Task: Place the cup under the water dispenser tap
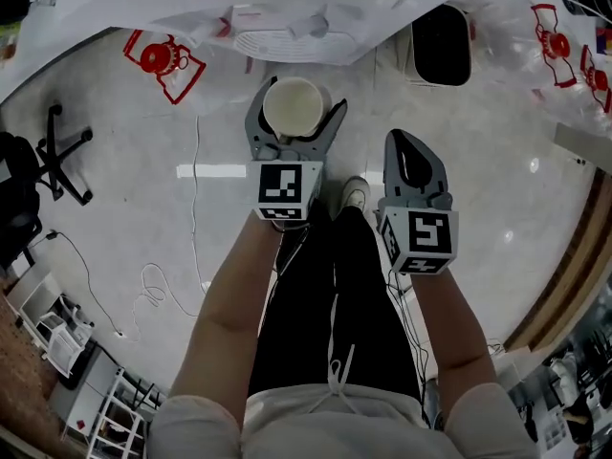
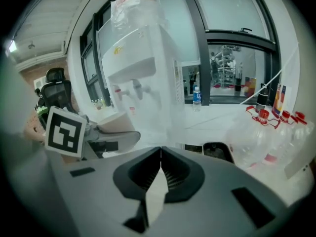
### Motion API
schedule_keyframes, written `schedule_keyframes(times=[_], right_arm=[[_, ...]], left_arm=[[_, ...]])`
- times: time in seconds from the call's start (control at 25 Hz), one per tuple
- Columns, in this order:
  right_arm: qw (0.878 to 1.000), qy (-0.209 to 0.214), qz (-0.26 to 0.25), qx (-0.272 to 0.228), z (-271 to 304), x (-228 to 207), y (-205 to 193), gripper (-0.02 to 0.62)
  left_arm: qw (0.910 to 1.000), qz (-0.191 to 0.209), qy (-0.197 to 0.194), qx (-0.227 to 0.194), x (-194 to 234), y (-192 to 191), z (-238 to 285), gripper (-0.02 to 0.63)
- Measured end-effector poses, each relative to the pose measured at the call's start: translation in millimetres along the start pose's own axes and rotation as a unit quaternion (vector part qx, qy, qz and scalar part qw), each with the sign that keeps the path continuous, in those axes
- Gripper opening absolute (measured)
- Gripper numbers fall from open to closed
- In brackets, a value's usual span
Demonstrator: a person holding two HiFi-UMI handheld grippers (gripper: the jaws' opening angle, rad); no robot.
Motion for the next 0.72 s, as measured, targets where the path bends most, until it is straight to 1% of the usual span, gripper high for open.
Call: schedule_keyframes(times=[0.2, 0.44, 0.56, 0.72], right_arm=[[1.0, -0.008, -0.003, 0.0, 17.5, -15.4, -9.6, 0.026], [1.0, 0.004, -0.018, -0.009, 28.0, -18.4, -4.8, 0.026], [1.0, 0.01, -0.019, -0.01, 30.4, -16.7, -3.6, 0.026], [1.0, 0.009, -0.028, -0.004, 30.3, -16.2, -9.0, 0.026]], left_arm=[[0.9997, 0.013, 0.013, -0.015, 15.8, -5.0, 40.3, 0.471], [0.9995, 0.017, 0.022, -0.012, 28.2, 2.2, 75.6, 0.471], [0.9989, 0.031, 0.034, -0.01, 31.9, -0.2, 86.9, 0.471], [0.9958, 0.06, 0.064, -0.024, 32.7, -6.1, 94.5, 0.471]])
Point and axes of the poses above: the fingertips, and each gripper's own axes: z forward along the fingers, x to its left, y out of its top, the point moved 8 cm from there along -z, backward along the fingers, and after that the axes turned 14 degrees about -z, right-handed, at the moved point
